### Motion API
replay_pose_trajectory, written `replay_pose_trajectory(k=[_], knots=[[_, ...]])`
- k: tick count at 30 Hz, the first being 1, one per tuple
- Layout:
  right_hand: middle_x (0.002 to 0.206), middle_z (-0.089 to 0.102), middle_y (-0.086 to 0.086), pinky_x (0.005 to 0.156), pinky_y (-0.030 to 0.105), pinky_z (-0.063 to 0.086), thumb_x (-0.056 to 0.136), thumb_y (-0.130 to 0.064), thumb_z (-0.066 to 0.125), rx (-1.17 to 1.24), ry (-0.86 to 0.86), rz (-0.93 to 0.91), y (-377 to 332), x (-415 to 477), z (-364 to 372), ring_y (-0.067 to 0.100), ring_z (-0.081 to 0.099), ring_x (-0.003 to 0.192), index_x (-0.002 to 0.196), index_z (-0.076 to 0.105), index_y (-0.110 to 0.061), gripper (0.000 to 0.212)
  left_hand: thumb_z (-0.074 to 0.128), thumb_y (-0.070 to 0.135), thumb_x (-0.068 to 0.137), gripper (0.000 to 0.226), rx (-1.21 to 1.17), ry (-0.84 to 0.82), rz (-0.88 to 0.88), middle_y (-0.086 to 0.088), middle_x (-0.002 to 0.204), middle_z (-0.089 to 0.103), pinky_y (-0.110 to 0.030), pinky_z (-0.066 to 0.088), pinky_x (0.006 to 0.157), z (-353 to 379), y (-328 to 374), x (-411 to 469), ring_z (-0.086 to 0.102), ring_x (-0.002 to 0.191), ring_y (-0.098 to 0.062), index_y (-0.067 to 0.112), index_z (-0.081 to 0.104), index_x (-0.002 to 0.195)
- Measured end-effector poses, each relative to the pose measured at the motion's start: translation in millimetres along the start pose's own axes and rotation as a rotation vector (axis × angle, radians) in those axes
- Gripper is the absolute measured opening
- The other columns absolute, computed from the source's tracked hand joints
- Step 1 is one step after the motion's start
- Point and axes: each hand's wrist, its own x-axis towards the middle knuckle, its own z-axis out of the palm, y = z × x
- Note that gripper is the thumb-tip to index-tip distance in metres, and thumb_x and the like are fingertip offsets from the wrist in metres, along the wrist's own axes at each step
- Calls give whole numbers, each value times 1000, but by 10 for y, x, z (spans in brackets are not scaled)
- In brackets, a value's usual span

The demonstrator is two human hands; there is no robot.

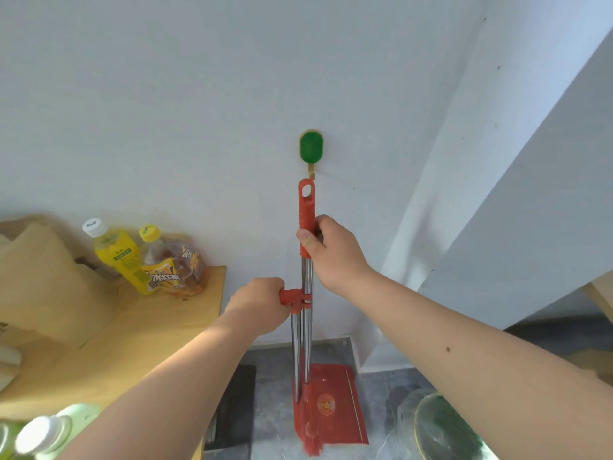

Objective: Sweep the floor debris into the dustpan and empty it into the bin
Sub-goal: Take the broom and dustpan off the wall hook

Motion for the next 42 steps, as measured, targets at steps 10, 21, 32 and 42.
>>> replay_pose_trajectory(k=[10,21,32,42], knots=[[80,47,1,82,50,56,107,-37,44,369,-14,-42,-420,-1105,-45,19,49,78,96,49,-11,29,69,51,87,39,-374,-218,23,-12,75,72,-27,53,47,-60,192,-1237,64,50,-20,12,64,87],[47,34,-1,43,29,33,89,-31,72,527,317,25,-1299,-2524,-148,20,33,39,64,38,-21,43,70,59,81,50,-276,-46,150,-1,61,48,-30,37,50,-249,290,-2870,45,51,-19,11,59,74],[46,31,0,42,27,28,92,-28,69,616,524,83,-1693,-3505,-649,15,29,35,75,39,-18,36,71,61,81,53,-269,24,215,-3,60,55,-28,45,51,-482,-122,-4065,56,51,-18,9,69,83],[75,76,13,79,34,53,93,-48,64,56,354,169,-1551,-4255,-994,19,70,72,75,60,-17,36,66,74,75,64,-281,4,225,-4,57,56,-29,44,50,-167,-97,-4423,58,48,-21,9,67,76]])
